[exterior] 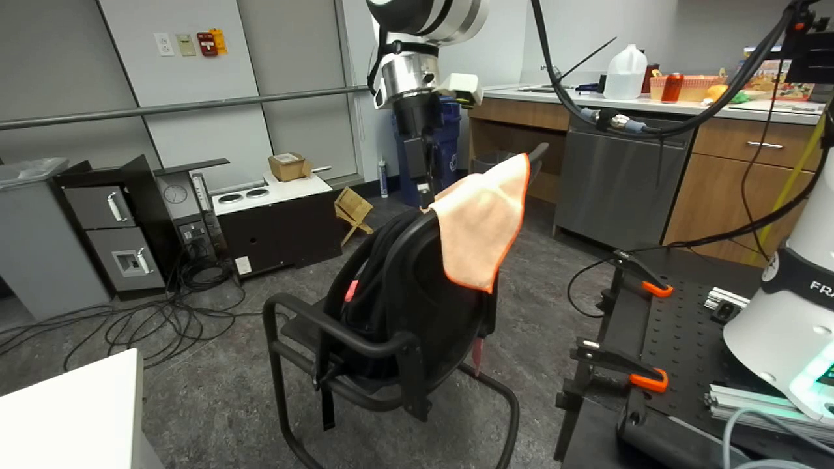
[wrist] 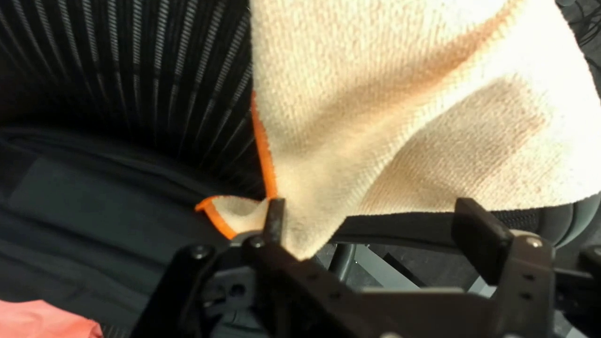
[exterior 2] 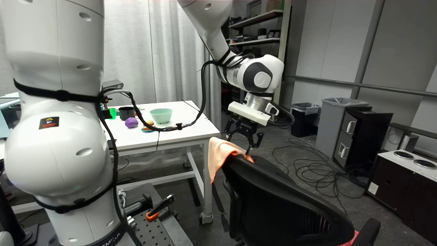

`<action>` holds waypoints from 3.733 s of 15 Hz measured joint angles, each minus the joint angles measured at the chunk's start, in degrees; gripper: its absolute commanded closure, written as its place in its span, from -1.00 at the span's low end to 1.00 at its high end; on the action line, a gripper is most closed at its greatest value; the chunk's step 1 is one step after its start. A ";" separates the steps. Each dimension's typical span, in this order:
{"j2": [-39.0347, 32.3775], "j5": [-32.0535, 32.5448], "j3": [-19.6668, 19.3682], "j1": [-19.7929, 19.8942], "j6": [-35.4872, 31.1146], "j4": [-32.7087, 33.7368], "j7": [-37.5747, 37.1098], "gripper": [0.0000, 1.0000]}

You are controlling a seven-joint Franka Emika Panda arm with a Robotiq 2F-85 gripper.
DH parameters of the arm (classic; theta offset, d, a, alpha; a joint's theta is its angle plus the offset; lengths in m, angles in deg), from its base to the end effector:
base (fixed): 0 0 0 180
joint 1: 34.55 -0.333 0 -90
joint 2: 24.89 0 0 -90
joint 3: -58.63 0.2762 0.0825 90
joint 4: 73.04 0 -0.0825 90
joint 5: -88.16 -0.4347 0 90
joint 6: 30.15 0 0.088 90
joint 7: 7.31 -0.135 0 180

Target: Pick up the two cloths from the chair back and put them on the sitting base of the chair.

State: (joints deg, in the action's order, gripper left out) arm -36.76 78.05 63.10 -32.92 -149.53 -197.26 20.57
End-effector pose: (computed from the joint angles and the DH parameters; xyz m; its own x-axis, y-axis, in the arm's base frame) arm 0.5435 0.0416 0.1771 0.8814 0.4301 -0.1952 0.3767 -0.8894 -0.2589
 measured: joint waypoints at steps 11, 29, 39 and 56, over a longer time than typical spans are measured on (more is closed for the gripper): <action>0.82 -1.08 -0.14 0.16 -5.60 2.74 -0.04 1.00; -0.65 -4.26 -0.33 0.56 -0.95 4.61 -0.35 -0.98; -0.85 -3.80 -0.33 0.36 5.43 0.32 -2.57 -0.17; -0.29 -3.49 -2.03 0.64 -5.17 6.75 -4.52 0.99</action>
State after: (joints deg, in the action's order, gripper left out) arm -37.04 74.56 61.07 -32.28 -154.69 -190.51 16.05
